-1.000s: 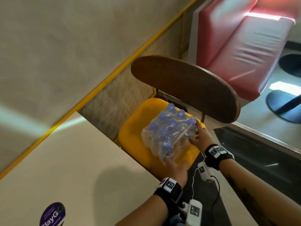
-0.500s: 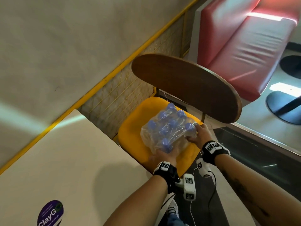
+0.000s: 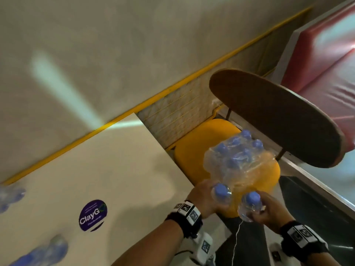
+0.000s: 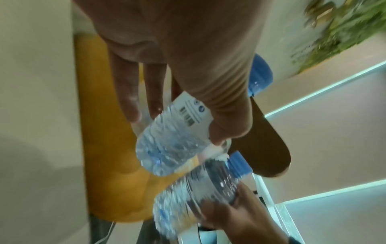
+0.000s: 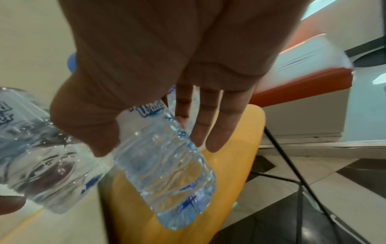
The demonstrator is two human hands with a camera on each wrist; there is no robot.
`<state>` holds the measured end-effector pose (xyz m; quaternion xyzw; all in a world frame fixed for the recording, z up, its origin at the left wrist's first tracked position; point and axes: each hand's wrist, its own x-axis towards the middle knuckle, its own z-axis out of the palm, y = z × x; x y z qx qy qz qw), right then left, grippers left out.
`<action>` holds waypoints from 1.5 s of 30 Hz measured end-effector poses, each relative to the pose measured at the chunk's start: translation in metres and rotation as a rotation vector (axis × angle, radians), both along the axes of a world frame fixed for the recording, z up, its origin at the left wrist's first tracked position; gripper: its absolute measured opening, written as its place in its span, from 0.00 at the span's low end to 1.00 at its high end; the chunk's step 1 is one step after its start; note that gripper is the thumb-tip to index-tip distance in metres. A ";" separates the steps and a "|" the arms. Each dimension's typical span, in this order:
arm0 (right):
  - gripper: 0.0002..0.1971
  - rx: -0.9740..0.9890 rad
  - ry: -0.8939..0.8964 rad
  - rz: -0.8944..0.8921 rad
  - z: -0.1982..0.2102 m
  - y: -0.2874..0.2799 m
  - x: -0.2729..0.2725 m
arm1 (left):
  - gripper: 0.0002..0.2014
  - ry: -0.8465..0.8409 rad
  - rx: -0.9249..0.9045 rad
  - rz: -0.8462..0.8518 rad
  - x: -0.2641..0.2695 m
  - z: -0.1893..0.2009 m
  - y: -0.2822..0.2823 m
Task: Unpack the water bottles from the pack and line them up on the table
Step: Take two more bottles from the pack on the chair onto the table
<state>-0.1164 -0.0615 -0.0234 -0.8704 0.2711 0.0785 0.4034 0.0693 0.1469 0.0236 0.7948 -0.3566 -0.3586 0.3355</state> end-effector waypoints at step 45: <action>0.25 -0.087 0.058 0.853 -0.041 0.633 0.252 | 0.12 0.016 0.283 0.955 0.035 -0.034 0.613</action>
